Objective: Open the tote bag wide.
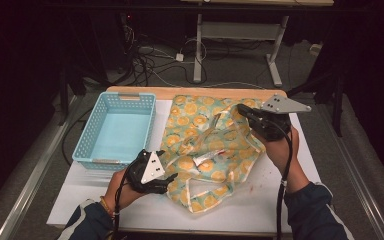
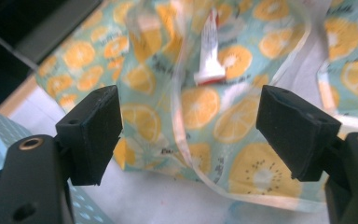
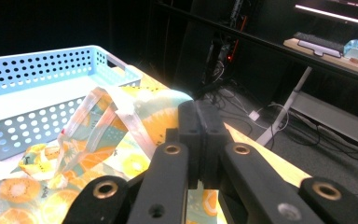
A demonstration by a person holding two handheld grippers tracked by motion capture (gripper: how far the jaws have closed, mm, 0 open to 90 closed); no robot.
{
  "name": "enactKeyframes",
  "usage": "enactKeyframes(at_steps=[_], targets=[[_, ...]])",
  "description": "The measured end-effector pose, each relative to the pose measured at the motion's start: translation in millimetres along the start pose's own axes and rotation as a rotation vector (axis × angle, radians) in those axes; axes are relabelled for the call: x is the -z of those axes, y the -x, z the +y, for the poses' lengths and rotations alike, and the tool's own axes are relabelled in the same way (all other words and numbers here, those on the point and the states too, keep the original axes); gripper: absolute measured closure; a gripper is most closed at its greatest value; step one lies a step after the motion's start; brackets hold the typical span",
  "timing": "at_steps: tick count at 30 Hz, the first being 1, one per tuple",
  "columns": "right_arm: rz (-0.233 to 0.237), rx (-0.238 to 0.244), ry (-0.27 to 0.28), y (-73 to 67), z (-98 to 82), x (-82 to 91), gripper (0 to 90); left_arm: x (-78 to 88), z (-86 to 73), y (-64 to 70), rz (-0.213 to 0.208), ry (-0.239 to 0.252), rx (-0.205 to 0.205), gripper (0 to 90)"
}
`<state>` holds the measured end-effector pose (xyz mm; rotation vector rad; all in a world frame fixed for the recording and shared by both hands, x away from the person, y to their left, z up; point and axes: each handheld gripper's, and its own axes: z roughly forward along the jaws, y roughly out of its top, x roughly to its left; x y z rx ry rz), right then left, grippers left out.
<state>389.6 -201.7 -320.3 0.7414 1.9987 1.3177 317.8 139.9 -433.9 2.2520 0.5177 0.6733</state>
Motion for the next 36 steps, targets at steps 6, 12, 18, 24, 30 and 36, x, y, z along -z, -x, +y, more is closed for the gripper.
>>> enactKeyframes(at_steps=[6, 12, 18, 24, 30, 36], targets=[[0.006, -0.013, 0.012, -0.4, -7.2, 8.5, 90.0, -12.9, -8.1, -6.3, 0.000, -0.056, 0.035, 22.3], [0.021, -0.036, 0.038, -0.7, -14.2, 22.8, 90.0, -23.7, -13.5, -4.5, -0.004, -0.099, 0.038, 28.2], [0.042, -0.052, 0.056, 0.3, -22.7, 37.4, 90.0, -29.9, -13.9, -2.3, 0.001, -0.139, 0.043, 40.0], [0.067, -0.052, 0.021, -0.9, -37.8, 42.9, 90.0, -36.4, -17.2, -3.3, 0.007, -0.171, 0.057, 55.5], [0.096, -0.024, -0.010, -9.3, -50.5, 51.8, 90.0, -39.5, -19.8, -5.9, -0.007, -0.199, 0.074, 75.3], [0.135, 0.009, -0.071, -20.7, -69.7, 53.5, 89.3, -34.1, -18.8, -8.5, -0.034, -0.176, 0.085, 86.6]])
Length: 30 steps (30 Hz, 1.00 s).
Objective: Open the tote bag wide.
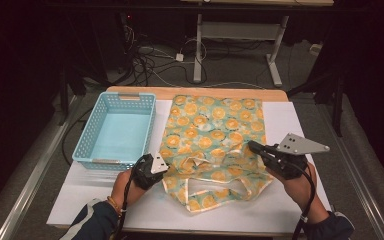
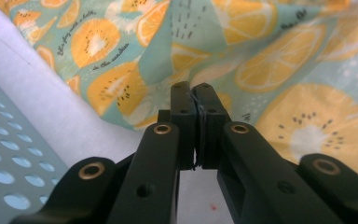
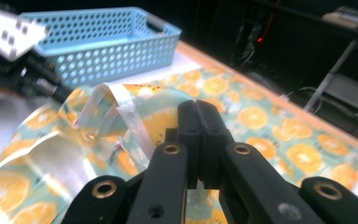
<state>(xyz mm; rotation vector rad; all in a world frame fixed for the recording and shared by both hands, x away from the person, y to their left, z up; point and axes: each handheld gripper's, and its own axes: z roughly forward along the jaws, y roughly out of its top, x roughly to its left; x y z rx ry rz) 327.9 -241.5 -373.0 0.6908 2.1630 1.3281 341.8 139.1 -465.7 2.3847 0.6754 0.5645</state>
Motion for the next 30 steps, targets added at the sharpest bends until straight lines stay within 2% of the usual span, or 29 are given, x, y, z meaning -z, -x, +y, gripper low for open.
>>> enactKeyframes(at_steps=[2, 7, 9, 11, 13, 15, 17, 18, 19, 21, 24, 26, 28, 30], targets=[[0.011, 0.016, -0.029, -2.4, -7.2, -0.9, 88.9, 2.5, 0.2, -1.0, -0.001, 0.012, 0.007, 86.8], [0.035, 0.009, -0.104, -3.1, -28.7, -1.0, 82.5, 5.2, -0.2, -1.9, -0.004, 0.015, 0.007, 86.9], [0.035, 0.003, -0.132, -3.1, -37.8, -0.5, 74.3, 6.4, -0.4, -2.3, -0.003, 0.017, 0.005, 86.8], [0.024, -0.007, -0.166, -3.0, -47.9, -1.7, 59.6, 7.7, -0.7, -2.9, -0.004, 0.022, 0.010, 86.8], [0.026, 0.016, -0.226, -3.7, -56.9, -3.8, 51.3, 9.4, -1.0, -3.7, -0.007, 0.029, 0.011, 86.8], [0.004, 0.037, -0.274, -3.8, -66.1, -5.8, 43.2, 10.9, -1.2, -4.0, -0.006, 0.035, 0.012, 86.8], [0.036, 0.017, -0.314, -1.0, -75.4, -8.4, 37.0, 12.2, -1.1, -4.2, -0.005, 0.038, 0.010, 86.8], [0.036, 0.015, -0.337, -0.1, -80.0, -9.6, 35.3, 13.0, -1.1, -4.5, -0.003, 0.041, 0.009, 86.8], [0.017, 0.020, -0.359, 0.6, -84.7, -11.0, 32.2, 13.6, -1.1, -4.5, -0.001, 0.049, 0.013, 86.8], [0.002, -0.001, -0.401, 3.7, -94.0, -14.4, 25.9, 15.3, -0.8, -5.2, 0.003, 0.058, 0.011, 86.9], [-0.029, -0.053, -0.453, 10.7, -105.4, -18.7, 25.2, 17.7, -0.6, -5.7, 0.007, 0.069, 0.014, 86.9], [-0.020, -0.107, -0.437, 15.9, -108.7, -18.3, 30.7, 19.1, -0.5, -6.0, 0.009, 0.075, 0.016, 86.9], [-0.018, -0.138, -0.429, 19.2, -109.8, -17.2, 41.0, 19.9, -0.4, -6.0, 0.010, 0.079, 0.018, 86.9], [-0.015, -0.135, -0.429, 21.7, -109.3, -15.5, 57.8, 20.7, -0.2, -6.1, 0.012, 0.085, 0.016, 86.9]])
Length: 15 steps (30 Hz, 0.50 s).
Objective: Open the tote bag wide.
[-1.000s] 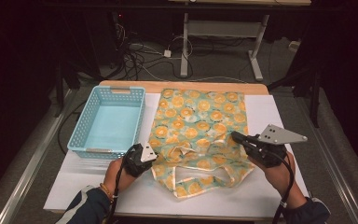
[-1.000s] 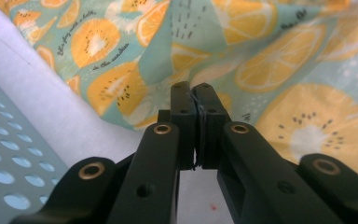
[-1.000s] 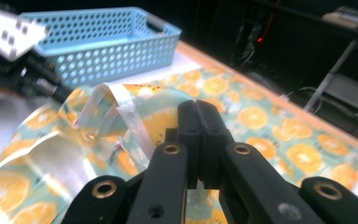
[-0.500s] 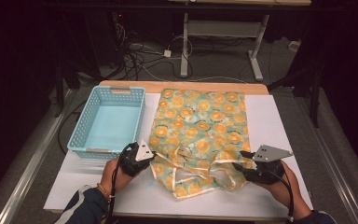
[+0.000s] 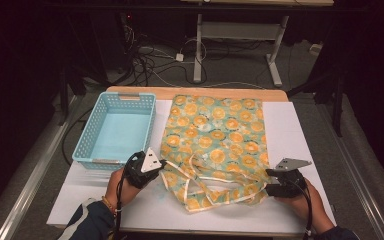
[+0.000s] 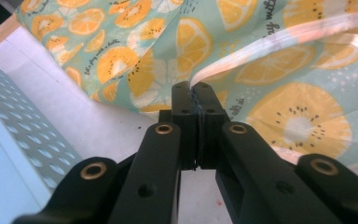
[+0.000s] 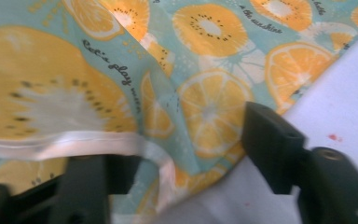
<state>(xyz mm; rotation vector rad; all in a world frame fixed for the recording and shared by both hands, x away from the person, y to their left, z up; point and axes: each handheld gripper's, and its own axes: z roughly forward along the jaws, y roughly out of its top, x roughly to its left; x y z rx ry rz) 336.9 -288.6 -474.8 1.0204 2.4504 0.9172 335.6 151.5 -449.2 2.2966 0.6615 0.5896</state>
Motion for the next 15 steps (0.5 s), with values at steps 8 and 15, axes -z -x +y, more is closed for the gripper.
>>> enactKeyframes(at_steps=[8, 15], targets=[[-0.045, 0.037, -0.017, 0.8, 1.8, 3.2, 87.3, 1.3, 1.1, 1.5, 0.006, 0.006, -0.010, 86.9], [-0.046, 0.069, 0.056, -5.0, 8.6, 9.7, 88.2, 1.8, 1.3, 0.9, -0.001, 0.017, -0.014, 86.9]])
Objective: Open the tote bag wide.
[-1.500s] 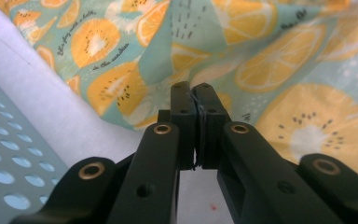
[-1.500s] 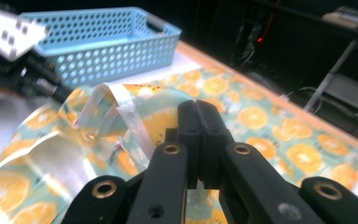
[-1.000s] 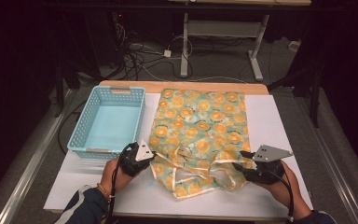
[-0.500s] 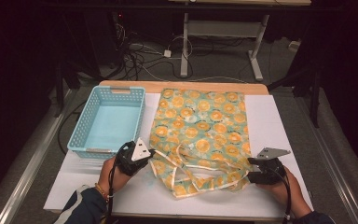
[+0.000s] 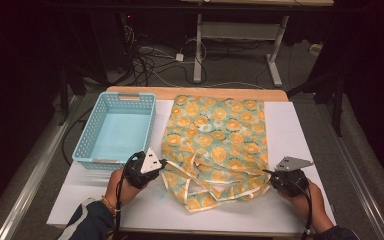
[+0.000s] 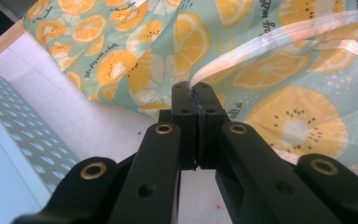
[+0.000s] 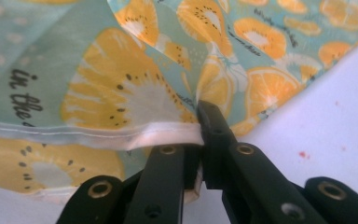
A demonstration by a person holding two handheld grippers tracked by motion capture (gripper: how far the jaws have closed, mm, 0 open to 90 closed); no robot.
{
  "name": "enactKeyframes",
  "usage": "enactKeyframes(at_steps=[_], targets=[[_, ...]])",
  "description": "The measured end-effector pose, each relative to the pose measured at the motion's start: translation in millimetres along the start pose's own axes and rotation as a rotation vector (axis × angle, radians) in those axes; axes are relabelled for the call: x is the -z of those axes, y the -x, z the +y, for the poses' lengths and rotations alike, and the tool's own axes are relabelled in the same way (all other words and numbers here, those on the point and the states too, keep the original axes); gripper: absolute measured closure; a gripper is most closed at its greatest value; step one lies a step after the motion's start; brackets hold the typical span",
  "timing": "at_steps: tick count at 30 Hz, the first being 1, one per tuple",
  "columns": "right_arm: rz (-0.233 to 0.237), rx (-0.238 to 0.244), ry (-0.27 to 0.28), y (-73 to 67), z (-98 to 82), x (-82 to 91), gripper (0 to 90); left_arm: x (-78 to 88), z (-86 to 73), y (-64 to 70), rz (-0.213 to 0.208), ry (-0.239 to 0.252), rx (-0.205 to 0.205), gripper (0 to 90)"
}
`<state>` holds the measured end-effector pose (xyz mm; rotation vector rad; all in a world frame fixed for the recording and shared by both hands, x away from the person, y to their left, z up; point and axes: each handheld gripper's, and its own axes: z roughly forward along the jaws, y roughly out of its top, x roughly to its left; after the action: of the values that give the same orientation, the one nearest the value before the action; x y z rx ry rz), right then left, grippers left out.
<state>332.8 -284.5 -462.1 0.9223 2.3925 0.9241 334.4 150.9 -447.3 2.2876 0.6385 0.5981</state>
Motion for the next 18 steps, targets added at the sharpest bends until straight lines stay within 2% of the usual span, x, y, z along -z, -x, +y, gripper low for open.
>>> enactKeyframes(at_steps=[10, 14, 18], targets=[[0.017, 0.027, 0.097, -5.5, 10.2, 6.4, 88.2, -0.2, 3.7, 2.1, -0.010, 0.068, 0.002, 86.9], [0.019, 0.030, 0.127, -6.3, 14.5, 7.4, 88.3, -0.5, 7.9, 3.0, -0.001, 0.114, 0.001, 87.0], [0.010, 0.043, 0.149, -3.8, 21.3, 6.5, 88.3, -3.0, 14.7, 2.4, 0.026, 0.157, -0.001, 87.0]])
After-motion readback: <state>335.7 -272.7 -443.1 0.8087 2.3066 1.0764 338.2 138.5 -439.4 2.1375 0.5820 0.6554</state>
